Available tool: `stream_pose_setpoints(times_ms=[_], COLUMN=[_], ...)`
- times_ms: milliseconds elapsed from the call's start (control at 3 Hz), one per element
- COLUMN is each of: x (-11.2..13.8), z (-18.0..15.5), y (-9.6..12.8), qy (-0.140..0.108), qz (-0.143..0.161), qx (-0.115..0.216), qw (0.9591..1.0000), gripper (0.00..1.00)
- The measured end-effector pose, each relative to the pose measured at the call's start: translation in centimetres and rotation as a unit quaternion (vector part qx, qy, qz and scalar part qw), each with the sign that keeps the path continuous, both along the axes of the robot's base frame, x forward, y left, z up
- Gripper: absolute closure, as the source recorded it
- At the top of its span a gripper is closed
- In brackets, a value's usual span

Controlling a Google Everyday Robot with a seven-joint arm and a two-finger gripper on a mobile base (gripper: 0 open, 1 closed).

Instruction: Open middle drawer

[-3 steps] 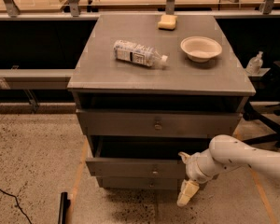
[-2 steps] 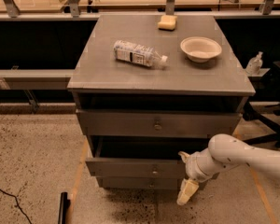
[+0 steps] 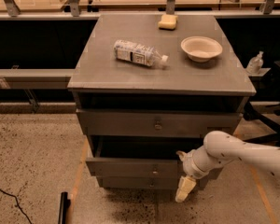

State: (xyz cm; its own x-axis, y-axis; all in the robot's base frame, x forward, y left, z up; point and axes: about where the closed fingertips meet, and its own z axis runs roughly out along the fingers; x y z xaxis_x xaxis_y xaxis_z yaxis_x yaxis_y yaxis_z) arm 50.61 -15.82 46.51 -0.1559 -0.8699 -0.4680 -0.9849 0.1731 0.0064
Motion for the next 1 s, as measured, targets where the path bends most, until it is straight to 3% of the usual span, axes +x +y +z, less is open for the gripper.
stream_pose_setpoints(times_ms=[667,1000], x=[1.79,1.93], z=[-2.94,-3.34], y=[-0.49,-0.34], qy=[0.018,0.021], qz=[-0.002,0.001], qx=[-0.011,-0.009], qw=[0.9998,0.9997], gripper=[0.00,0.17])
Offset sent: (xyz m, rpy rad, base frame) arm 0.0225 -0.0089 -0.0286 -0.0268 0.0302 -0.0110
